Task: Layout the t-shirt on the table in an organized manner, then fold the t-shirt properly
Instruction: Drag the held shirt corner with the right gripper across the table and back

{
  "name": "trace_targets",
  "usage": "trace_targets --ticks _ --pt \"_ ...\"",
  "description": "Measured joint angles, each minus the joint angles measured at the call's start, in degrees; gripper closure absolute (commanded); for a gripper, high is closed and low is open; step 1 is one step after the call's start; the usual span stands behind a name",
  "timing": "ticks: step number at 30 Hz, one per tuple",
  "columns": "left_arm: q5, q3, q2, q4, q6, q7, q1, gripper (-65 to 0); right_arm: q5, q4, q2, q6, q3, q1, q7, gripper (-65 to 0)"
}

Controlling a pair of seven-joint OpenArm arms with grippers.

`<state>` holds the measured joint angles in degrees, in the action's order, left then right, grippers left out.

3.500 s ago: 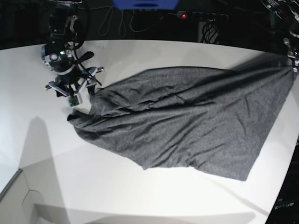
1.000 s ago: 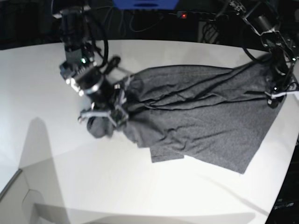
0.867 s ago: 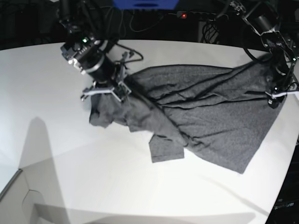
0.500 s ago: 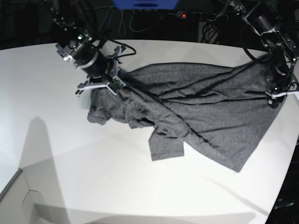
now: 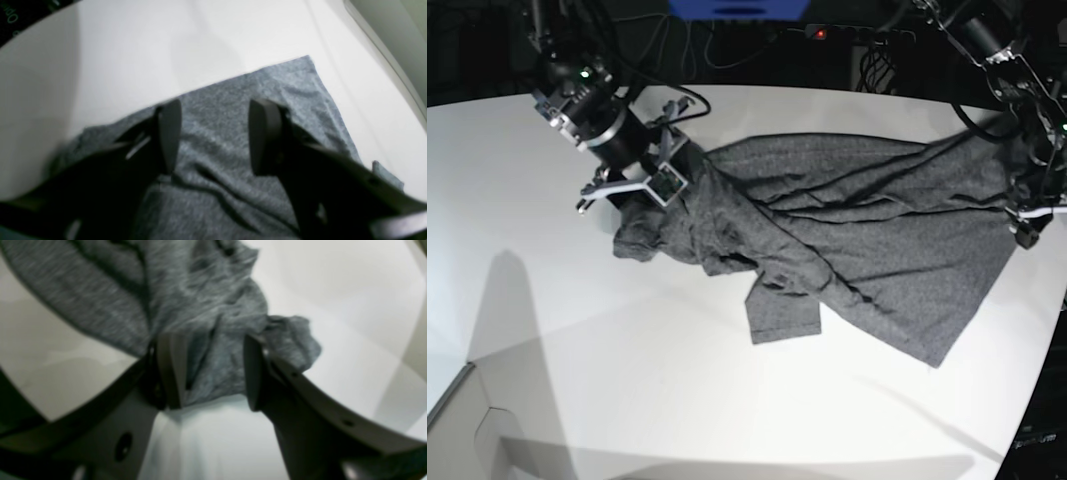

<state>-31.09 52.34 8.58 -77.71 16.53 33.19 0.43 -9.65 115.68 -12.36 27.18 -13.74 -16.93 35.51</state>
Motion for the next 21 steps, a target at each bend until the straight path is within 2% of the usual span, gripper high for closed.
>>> trace_targets --ticks 6,8,11,15,21 --pt "0.68 0.26 0.13 7.08 -0.46 0.37 0.59 -31.8 0.02 -1.66 6.05 -0.11 -1.86 9.92 1.62 -28.8" --pt "0.63 0.17 0.17 7.13 -0.39 0.13 0.66 -31.8 0.15 -6.25 8.85 0.07 -5.2 16.39 6.75 -29.1" --pt "0.83 -0.02 -0.04 7.13 -0.31 0.22 0.57 -31.7 0.52 -17.46 13.57 0.07 -7.21 25.44 9.05 -29.1" --pt "0.87 0.09 -0.15 7.13 -0.26 0.37 0.57 -31.7 0.39 -34.47 18.53 -0.28 -7.15 34.67 7.37 -29.1" --pt "0.92 0.0 0.0 7.13 -0.26 0.44 0.52 -31.7 0.04 -59.71 19.96 -0.2 -6.99 45.88 -3.13 -29.2"
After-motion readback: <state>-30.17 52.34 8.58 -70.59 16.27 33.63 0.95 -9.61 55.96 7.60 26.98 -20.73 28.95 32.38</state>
